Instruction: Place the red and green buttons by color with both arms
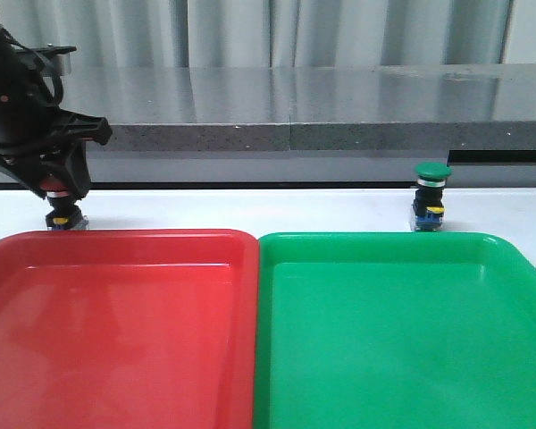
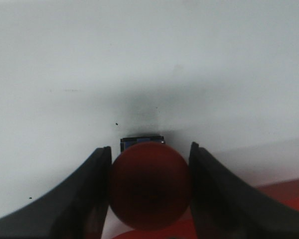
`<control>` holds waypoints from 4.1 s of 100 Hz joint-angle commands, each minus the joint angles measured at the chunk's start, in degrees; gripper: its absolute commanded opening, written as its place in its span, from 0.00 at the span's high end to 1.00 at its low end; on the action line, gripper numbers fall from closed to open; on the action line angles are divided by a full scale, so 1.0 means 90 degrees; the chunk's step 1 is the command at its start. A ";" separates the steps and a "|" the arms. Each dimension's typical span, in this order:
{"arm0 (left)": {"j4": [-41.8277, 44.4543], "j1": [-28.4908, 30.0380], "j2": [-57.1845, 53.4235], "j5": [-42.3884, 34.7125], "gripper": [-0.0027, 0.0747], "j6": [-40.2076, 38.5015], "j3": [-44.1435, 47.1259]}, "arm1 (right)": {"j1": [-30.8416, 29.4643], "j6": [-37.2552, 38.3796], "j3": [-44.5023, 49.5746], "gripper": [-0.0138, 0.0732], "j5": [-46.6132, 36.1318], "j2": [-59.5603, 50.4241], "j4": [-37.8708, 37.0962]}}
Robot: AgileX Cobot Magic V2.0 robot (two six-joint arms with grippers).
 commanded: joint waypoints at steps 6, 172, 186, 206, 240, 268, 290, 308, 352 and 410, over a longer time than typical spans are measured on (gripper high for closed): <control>-0.0033 -0.0023 -0.0276 -0.0177 0.84 -0.0070 -0.0197 | 0.0012 -0.0040 -0.0095 0.91 -0.0552 -0.0033 -0.0058; -0.1004 -0.1499 -0.3027 -0.2291 0.87 -0.0873 0.3925 | 0.0012 -0.0040 -0.0095 0.91 -0.0552 -0.0033 -0.0058; -0.1004 -0.1499 -0.2865 -0.2291 0.87 -0.0873 0.3925 | 0.0012 -0.0040 -0.0095 0.91 -0.0552 -0.0033 -0.0058; -0.1004 -0.1499 -0.2786 -0.2291 0.86 -0.0873 0.3925 | 0.0012 -0.0040 -0.0095 0.91 -0.0552 -0.0033 -0.0058; -0.1015 -0.1499 -0.2775 -0.2205 0.30 -0.0873 0.3925 | 0.0012 -0.0040 -0.0095 0.91 -0.0552 -0.0033 -0.0058; -0.1085 -0.1499 -0.2872 -0.2218 0.13 -0.0873 0.3925 | 0.0012 -0.0040 -0.0095 0.91 -0.0552 -0.0033 -0.0058; -0.1073 -0.1315 -0.3580 -0.2354 0.14 -0.0873 0.3925 | 0.0012 -0.0040 -0.0095 0.91 -0.0552 -0.0033 -0.0058; -0.0795 -0.0775 -0.4641 -0.2406 0.14 -0.0873 0.3925 | 0.0012 -0.0040 -0.0095 0.91 -0.0552 -0.0033 -0.0058; 0.0261 -0.0219 -0.7850 -0.3340 0.14 -0.0873 0.4850 | 0.0012 -0.0040 -0.0095 0.91 -0.0552 -0.0033 -0.0058; 0.0301 -0.0219 -1.0520 -0.3437 0.57 -0.0873 0.6673 | 0.0012 -0.0040 -0.0095 0.91 -0.0552 -0.0033 -0.0058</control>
